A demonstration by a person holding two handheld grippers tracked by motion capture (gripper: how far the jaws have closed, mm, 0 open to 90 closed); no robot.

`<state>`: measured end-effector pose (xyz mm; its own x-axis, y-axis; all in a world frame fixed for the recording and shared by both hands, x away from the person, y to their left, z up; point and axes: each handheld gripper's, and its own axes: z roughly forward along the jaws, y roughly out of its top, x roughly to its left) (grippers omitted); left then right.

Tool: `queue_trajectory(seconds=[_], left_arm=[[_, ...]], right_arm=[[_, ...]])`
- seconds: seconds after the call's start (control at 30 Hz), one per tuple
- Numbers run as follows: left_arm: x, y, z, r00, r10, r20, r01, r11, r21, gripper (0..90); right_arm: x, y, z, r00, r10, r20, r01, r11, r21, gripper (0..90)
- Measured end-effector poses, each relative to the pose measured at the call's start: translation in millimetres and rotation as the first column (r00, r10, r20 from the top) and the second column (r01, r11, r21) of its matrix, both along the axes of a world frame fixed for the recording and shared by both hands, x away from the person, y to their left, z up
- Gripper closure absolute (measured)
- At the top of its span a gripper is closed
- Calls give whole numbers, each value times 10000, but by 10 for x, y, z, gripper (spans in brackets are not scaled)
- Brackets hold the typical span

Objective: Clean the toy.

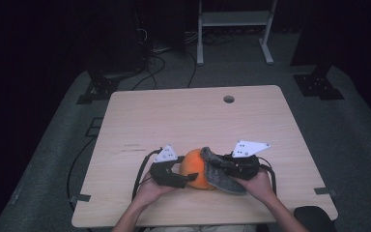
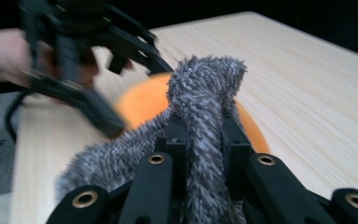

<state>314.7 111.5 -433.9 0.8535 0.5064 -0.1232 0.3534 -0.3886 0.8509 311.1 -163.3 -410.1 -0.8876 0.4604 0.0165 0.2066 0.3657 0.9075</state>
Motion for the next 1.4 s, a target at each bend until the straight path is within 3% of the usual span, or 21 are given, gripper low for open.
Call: queue_trajectory(seconds=[0.07, 0.1, 0.17, 0.27, 0.3, 0.4, 0.47, 0.5, 0.57, 0.67, 0.73, 0.77, 0.8, 0.83, 0.9, 1.07, 1.1, 1.13, 1.17, 1.27, 1.4], left_arm=[[-49, -38, 51, 9978, -113, 650, 98, 9997, 244, 296], [-128, -95, 128, 9873, -338, 1553, 224, 9970, 745, 326], [-153, -85, 180, 9833, -409, 1773, 300, 9975, 632, 327], [-139, -57, 183, 9851, -317, 1690, 258, 9990, 375, 253], [-91, -40, 143, 9922, -146, 1236, 126, 9998, 168, 203], [-48, -34, 107, 9970, 55, 766, -68, 9998, 162, 151], [-61, -33, 108, 9961, 177, 860, -190, 9997, 142, 256], [-89, -53, 124, 9920, 178, 1247, -208, 9995, 230, 290], [-192, -208, 195, 9765, -241, 2139, 69, 9967, 805, 306], [-210, -251, 205, 9717, -416, 2324, 154, 9934, 1134, 254], [-168, -194, 181, 9799, -290, 1976, 159, 9976, 677, 177], [-101, -131, 158, 9913, -10, 1318, -51, 9990, 455, 139], [-101, -131, 158, 9913, -10, 1318, -51, 9990, 455, 109], [-52, -119, 119, 9973, 81, 733, -103, 9995, 297, 111], [-37, -118, 100, 9988, 21, 495, -26, 9999, 110, 141], [-130, -223, 127, 9883, -128, 1520, 55, 9988, 487, 342], [-199, -292, 147, 9764, -452, 2114, 242, 9946, 1013, 346], [-199, -292, 147, 9764, -452, 2114, 242, 9946, 1013, 351], [-235, -319, 150, 9674, -637, 2453, 278, 9887, 1472, 353], [-230, -295, 131, 9707, -596, 2327, 277, 9900, 1384, 370], [-193, -215, 96, 9808, -600, 1855, 376, 9918, 1222, 339]], right_arm=[[-38, 31, 28, 9998, 163, 96, -164, 9998, 78, 767], [-103, 95, 78, 9985, 334, 440, -334, 9994, -25, 767], [-86, 68, 92, 9983, 247, 530, -238, 9996, -173, 768], [-22, -34, 73, 9995, -61, 301, 64, 9999, -99, 768], [32, -101, 35, 9992, -404, 68, 406, 9988, -274, 768], [56, -117, -1, 9989, -461, -76, 458, 9982, -392, 768], [41, -86, 3, 9991, -431, 15, 431, 9981, -437, 768], [-16, -37, 66, 9996, -87, 254, 91, 9998, -168, 768], [-99, 56, 139, 9975, 403, 588, -405, 9992, 22, 767], [-116, 94, 145, 9956, 495, 796, -468, 9983, -353, 769], [-57, 12, 104, 9984, 203, 522, -191, 9995, -235, 769], [-33, -23, 88, 9986, 38, 529, -20, 9994, -339, 769], [-33, -23, 88, 9986, 38, 529, -20, 9994, -339, 769], [2, -86, 84, 9989, -206, 411, 214, 9996, -183, 769], [7, -100, 93, 9990, -266, 366, 272, 9995, -160, 769], [-87, -17, 174, 9953, 20, 965, 8, 9996, -287, 768], [-173, 60, 218, 9934, 472, 1041, -444, 9986, -289, 768], [-173, 60, 218, 9934, 472, 1041, -444, 9986, -289, 768], [-242, 136, 243, 9896, 755, 1221, -694, 9962, -529, 768], [-239, 141, 241, 9885, 714, 1331, -613, 9951, -782, 769], [-98, -45, 210, 9947, -211, 1009, 274, 9978, -609, 769]])
